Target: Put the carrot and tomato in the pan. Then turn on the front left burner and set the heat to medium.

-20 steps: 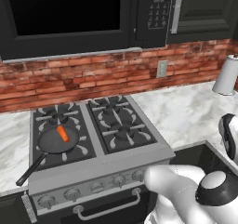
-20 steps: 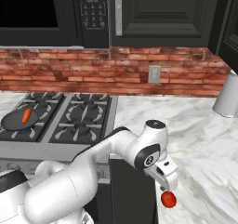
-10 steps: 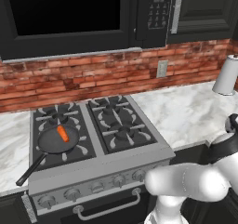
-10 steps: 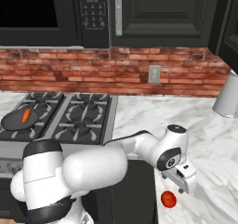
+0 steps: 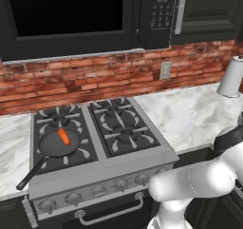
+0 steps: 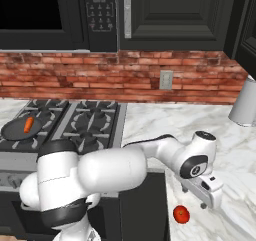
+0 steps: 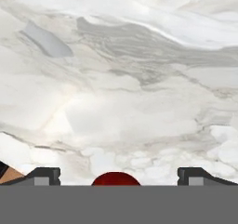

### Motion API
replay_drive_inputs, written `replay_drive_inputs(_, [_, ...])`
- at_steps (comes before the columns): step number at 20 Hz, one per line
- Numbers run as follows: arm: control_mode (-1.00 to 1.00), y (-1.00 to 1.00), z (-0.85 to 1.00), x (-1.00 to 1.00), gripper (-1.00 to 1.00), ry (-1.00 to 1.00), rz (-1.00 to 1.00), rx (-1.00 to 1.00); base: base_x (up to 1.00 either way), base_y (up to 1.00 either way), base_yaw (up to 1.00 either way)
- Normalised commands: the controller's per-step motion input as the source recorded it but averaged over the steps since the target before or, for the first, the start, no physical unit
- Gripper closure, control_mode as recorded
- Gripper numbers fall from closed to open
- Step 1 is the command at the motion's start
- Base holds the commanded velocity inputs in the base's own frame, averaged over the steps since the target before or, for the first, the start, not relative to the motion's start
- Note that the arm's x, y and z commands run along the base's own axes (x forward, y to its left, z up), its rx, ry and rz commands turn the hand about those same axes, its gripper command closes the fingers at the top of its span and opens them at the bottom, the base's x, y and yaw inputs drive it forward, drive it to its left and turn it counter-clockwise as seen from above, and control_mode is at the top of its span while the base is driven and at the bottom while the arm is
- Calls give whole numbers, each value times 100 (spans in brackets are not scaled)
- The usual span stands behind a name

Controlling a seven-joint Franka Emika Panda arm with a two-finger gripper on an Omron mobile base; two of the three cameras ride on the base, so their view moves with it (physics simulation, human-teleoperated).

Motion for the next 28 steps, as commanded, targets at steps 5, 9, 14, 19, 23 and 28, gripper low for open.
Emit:
replay_drive_inputs(5, [-100, 11, 2, -40, -100, 0, 0, 1, 0, 0, 0])
replay_drive_inputs(9, [-100, 16, -2, -7, -100, 0, 0, 0, 0, 0, 0])
replay_drive_inputs(14, [-100, 11, 0, 1, -100, 0, 0, 0, 0, 0, 0])
replay_drive_inputs(19, [-100, 4, -8, -8, -100, 0, 0, 1, 0, 0, 0])
replay_drive_inputs(23, [-100, 19, -18, -6, -100, 0, 0, 1, 0, 0, 0])
replay_drive_inputs(28, [-100, 20, -15, 0, -100, 0, 0, 1, 0, 0, 0])
